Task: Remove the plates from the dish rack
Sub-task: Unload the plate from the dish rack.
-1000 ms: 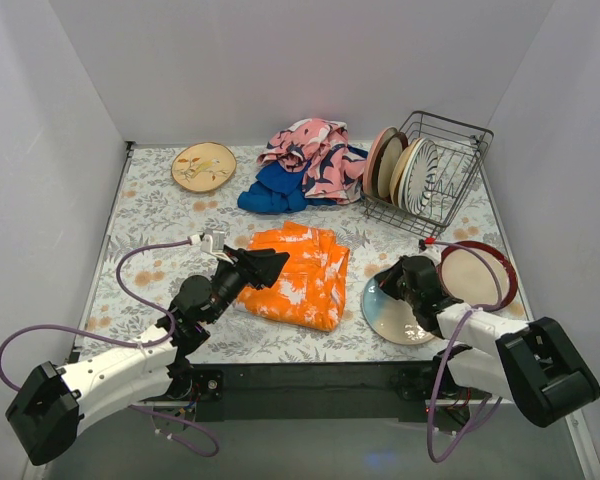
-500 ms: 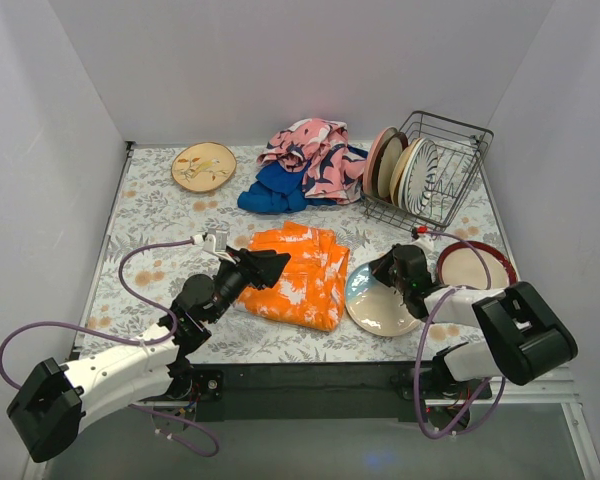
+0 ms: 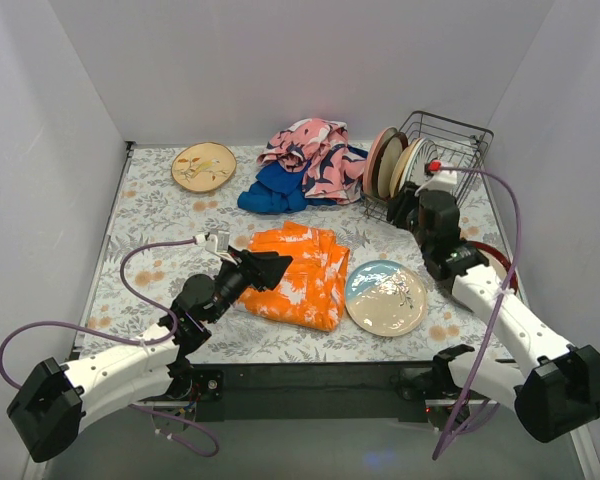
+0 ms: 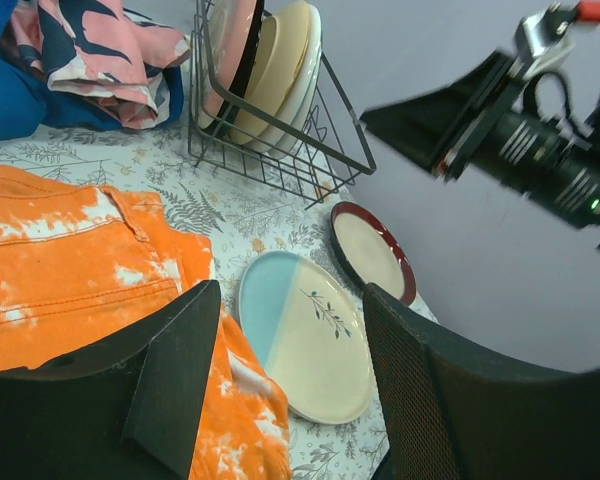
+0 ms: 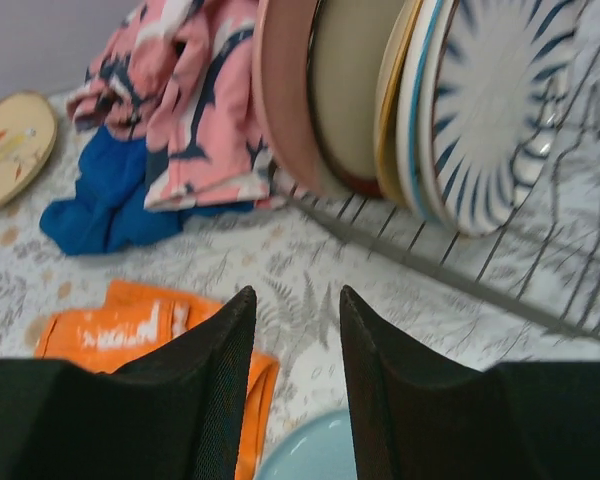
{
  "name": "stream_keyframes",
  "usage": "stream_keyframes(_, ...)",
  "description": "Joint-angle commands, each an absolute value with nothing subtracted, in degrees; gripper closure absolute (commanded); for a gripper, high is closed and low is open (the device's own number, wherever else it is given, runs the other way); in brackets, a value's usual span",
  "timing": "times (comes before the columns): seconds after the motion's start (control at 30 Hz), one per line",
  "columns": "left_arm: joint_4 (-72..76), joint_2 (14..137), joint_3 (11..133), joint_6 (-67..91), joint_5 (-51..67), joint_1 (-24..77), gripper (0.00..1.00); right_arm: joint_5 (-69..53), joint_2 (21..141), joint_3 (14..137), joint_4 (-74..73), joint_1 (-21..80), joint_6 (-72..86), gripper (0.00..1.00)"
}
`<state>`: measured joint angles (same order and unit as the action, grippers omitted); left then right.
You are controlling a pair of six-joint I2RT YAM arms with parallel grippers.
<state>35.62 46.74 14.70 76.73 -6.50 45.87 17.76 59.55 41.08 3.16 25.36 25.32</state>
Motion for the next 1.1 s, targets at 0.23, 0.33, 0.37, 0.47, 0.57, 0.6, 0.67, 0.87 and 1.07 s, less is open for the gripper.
stream_keyframes(0.23,36.7,50.0,16.3,76.7,-3.9,46.0,0.43,12.1,82.0,70.3,-10.1,9.6,12.7,0.55)
stream_keyframes(0.33,36.7,50.3,16.5,76.7,-3.5,46.0,0.43,9.1,84.8,71.8,-10.1,8.1,12.4,0.56)
stream_keyframes(0.37,36.7,50.3,16.5,76.8,-3.4,46.0,0.43,8.4,85.3,72.3,-10.0,8.0,11.7,0.57)
stream_keyframes(0.47,37.0,50.1,16.4,77.3,-2.9,46.0,0.43,6.9,86.1,72.3,-10.0,7.9,10.5,0.57)
stream_keyframes(0.57,37.2,50.1,16.4,77.6,-2.2,46.0,0.43,5.4,86.7,72.2,-9.1,7.9,8.4,0.58)
stream_keyframes(0.6,37.2,50.2,16.5,77.8,-2.0,46.0,0.43,4.9,87.3,72.4,-9.1,7.9,7.8,0.58)
stream_keyframes(0.67,37.2,49.9,16.3,77.9,-1.8,46.0,0.43,5.6,87.8,72.5,-9.2,7.9,7.6,0.58)
stream_keyframes(0.87,37.4,49.7,16.2,78.0,-2.0,46.0,0.43,5.6,89.3,72.3,-8.9,7.9,7.6,0.59)
stream_keyframes(1.07,37.6,50.4,16.2,77.9,-2.0,46.0,0.43,5.7,90.6,72.2,-8.3,7.9,6.9,0.6)
